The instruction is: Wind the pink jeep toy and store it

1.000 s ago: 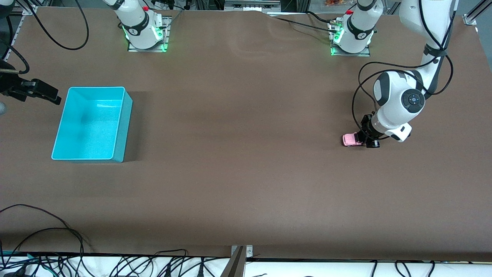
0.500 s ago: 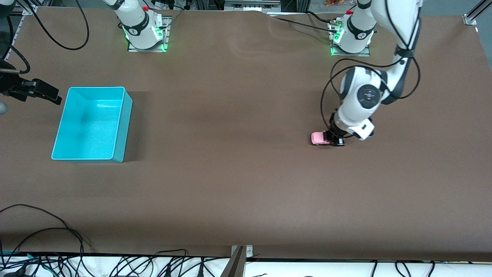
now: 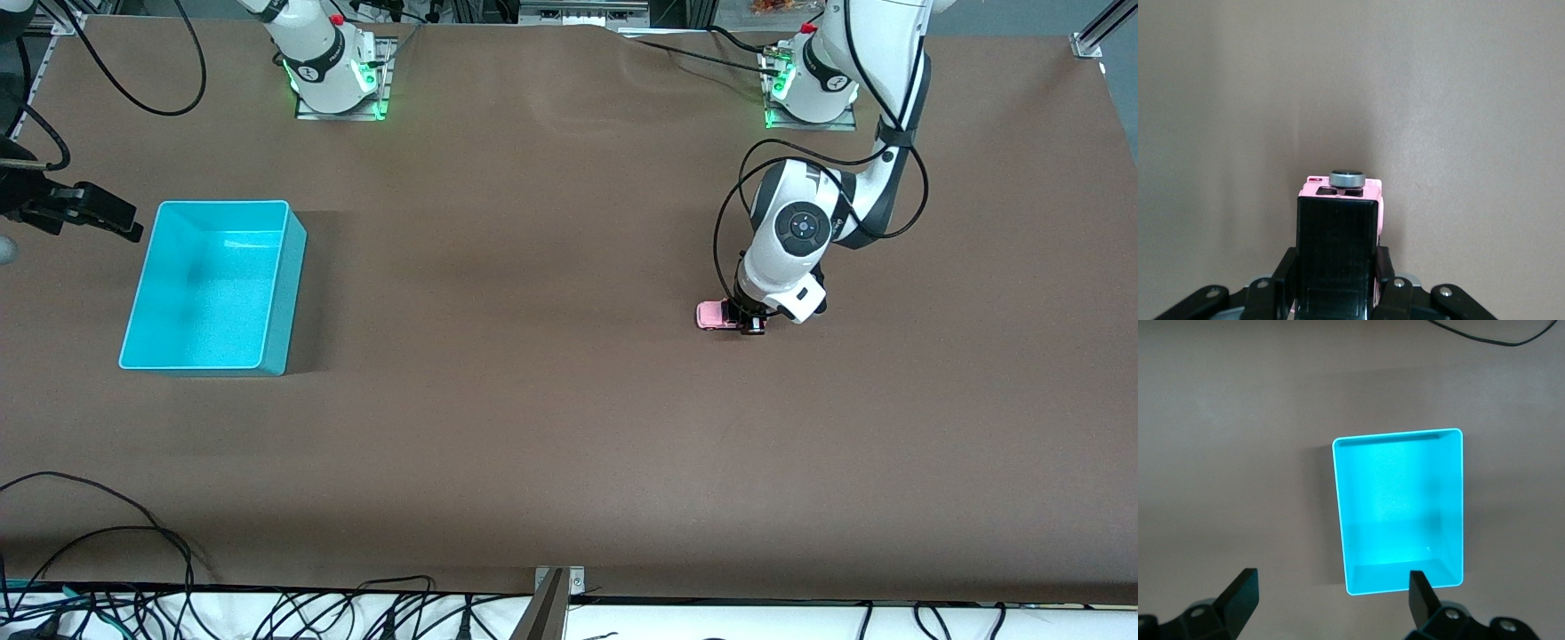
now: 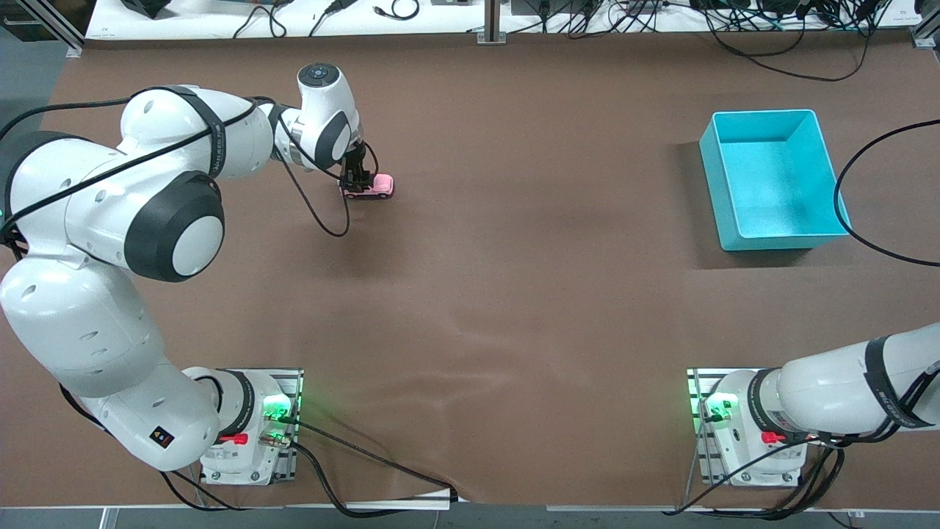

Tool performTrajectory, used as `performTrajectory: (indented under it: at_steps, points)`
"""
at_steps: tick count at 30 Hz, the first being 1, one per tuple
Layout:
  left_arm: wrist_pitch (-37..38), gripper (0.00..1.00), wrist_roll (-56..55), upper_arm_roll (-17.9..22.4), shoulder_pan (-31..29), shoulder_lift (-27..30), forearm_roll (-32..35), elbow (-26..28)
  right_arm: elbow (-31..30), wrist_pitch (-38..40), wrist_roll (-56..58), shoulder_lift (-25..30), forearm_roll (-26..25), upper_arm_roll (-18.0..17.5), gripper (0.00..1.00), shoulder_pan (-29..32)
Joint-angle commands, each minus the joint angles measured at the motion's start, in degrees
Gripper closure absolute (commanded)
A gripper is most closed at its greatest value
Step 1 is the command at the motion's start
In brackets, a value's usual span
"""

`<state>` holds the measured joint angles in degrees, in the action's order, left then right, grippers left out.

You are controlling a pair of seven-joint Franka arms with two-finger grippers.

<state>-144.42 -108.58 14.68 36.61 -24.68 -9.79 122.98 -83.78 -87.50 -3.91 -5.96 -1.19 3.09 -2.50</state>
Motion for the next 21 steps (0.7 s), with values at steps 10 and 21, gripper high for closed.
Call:
performTrajectory:
  at_steps: [10, 21]
  points:
    - [-0.07, 0.91, 7.94, 0.70, -6.99, -2.21, 0.74, -1.25, 0.99, 0.84, 0.57, 0.16, -0.57, -0.10, 0.00, 0.04]
    - [0.10, 0.91, 17.78, 0.70, -16.22, -1.86, 0.74, -1.25, 0.99, 0.75, 0.57, 0.16, -0.57, -0.10, 0.00, 0.04]
